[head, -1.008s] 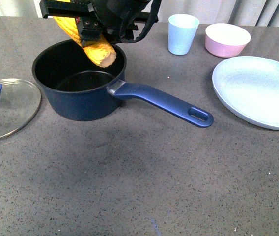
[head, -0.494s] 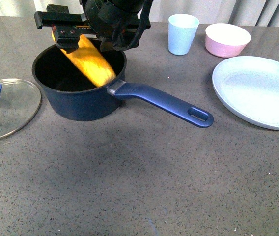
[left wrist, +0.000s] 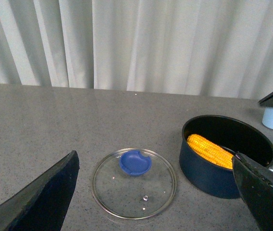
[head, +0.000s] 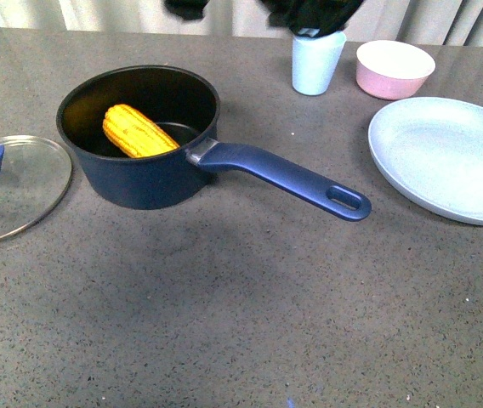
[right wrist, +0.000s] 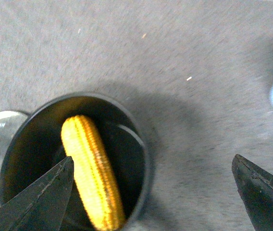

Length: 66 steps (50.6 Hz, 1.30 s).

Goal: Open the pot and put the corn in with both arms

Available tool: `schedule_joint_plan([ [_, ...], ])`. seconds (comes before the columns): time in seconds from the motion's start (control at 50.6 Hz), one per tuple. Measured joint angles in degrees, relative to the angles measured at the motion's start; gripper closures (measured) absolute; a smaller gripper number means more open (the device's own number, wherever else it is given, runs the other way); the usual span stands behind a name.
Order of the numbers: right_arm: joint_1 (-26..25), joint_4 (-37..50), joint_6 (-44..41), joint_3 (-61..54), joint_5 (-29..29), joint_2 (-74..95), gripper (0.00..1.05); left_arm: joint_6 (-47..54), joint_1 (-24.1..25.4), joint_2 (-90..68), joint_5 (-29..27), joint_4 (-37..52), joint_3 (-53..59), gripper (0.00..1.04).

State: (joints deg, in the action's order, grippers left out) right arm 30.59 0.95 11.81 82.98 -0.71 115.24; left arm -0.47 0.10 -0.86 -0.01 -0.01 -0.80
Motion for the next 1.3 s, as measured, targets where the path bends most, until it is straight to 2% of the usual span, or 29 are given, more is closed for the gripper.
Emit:
schedule_joint_plan([
  [0.277, -15.6, 5.6, 4.1, -23.4, 5.0, -30.0, 0.09, 0.0, 0.0, 0.0, 0.0, 0.0, 0.0, 0.09],
  [0.376, -18.3, 6.1, 4.9, -28.2, 6.4, -35.1, 0.1, 0.0, 0.0, 0.0, 0.0, 0.0, 0.0, 0.09],
  [0.455, -18.6, 20.2, -0.2, -34.4, 11.3, -37.0, 0.21, 0.0, 0.0, 0.0, 0.1, 0.0, 0.0, 0.09],
  [0.475, -18.7, 22.1, -1.1, -35.3, 11.3, -37.2, 0.23, 0.0, 0.0, 0.0, 0.0, 0.0, 0.0, 0.09],
  [0.494, -19.1, 27.4, -4.0, -38.5, 11.2, -38.1, 0.28, 0.0, 0.0, 0.0, 0.0, 0.0, 0.0, 0.09],
  [0.554, -20.1, 35.9, -7.7, -45.9, 10.5, -40.6, 0.42, 0.0, 0.0, 0.0, 0.0, 0.0, 0.0, 0.09],
  [0.771, -23.2, 41.3, -10.8, -59.1, 8.0, -49.0, 0.81, 0.0, 0.0, 0.0, 0.0, 0.0, 0.0, 0.09],
  [0.87, -24.6, 42.2, -11.5, -64.7, 6.5, -53.1, 1.03, 0.0, 0.0, 0.0, 0.0, 0.0, 0.0, 0.09],
  [1.087, -26.4, 42.0, -11.6, -71.1, 4.7, -59.9, 1.03, 0.0, 0.0, 0.0, 0.0, 0.0, 0.0, 0.09],
  [1.166, -29.0, 41.4, -11.6, -72.8, 1.2, -62.2, 1.03, 0.0, 0.0, 0.0, 0.0, 0.0, 0.0, 0.09],
  [1.305, -30.4, 39.8, -11.6, -75.2, 1.0, -66.1, 1.03, 0.0, 0.0, 0.0, 0.0, 0.0, 0.0, 0.09],
])
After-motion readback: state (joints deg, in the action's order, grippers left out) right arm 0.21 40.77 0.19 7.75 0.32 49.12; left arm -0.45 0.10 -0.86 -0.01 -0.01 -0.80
